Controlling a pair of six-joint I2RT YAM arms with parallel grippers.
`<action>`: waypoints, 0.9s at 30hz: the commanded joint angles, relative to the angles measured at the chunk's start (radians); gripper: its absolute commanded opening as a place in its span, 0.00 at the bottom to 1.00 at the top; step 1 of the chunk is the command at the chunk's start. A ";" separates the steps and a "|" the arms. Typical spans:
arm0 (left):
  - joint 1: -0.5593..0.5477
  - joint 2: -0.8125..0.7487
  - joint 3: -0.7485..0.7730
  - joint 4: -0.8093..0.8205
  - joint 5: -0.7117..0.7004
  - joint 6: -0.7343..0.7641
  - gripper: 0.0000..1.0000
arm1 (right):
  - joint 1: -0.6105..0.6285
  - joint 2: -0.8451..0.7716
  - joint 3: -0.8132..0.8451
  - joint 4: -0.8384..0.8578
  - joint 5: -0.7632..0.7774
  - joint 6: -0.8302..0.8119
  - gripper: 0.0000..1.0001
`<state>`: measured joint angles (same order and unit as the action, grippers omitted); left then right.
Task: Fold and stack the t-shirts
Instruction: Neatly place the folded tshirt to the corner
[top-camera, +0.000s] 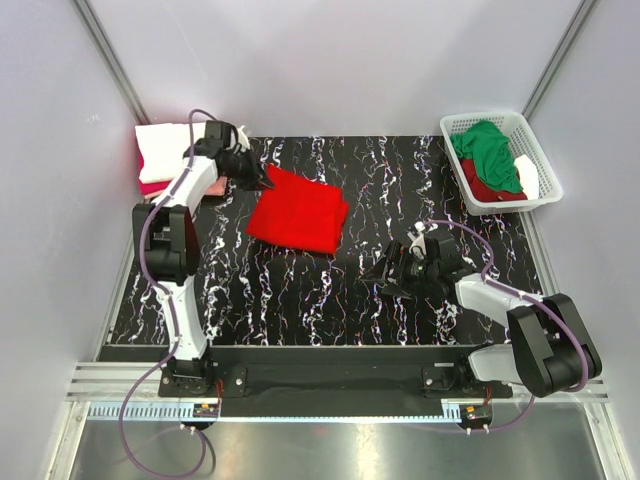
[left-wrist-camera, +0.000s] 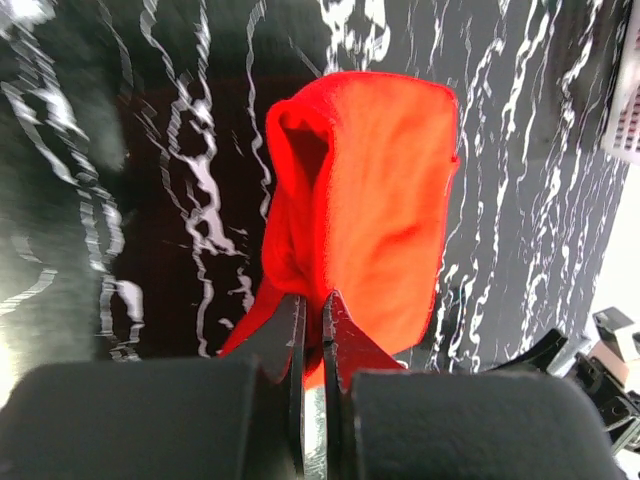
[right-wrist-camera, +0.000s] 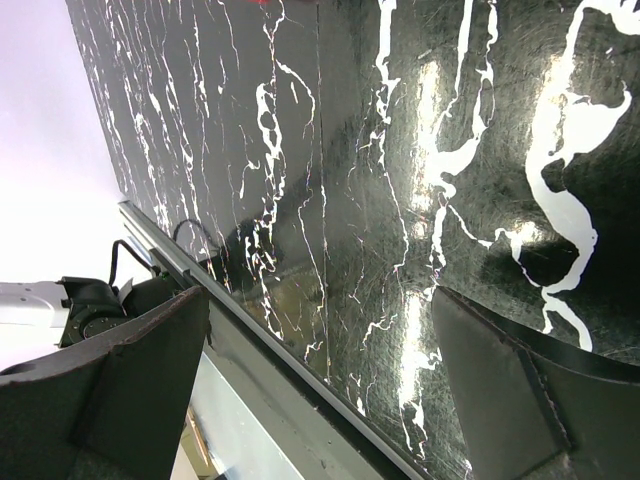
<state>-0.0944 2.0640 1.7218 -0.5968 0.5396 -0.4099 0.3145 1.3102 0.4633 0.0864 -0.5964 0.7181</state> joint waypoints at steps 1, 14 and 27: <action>0.030 0.005 0.107 -0.084 -0.015 0.054 0.00 | -0.005 -0.005 -0.003 0.047 -0.026 -0.012 1.00; 0.091 0.051 0.278 -0.182 -0.009 0.103 0.00 | -0.014 0.001 -0.008 0.062 -0.042 -0.014 1.00; 0.240 0.179 0.687 -0.180 0.051 0.000 0.00 | -0.017 0.017 -0.015 0.098 -0.066 -0.019 1.00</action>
<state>0.1215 2.2799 2.3581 -0.8757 0.5446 -0.3630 0.3042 1.3151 0.4507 0.1268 -0.6300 0.7174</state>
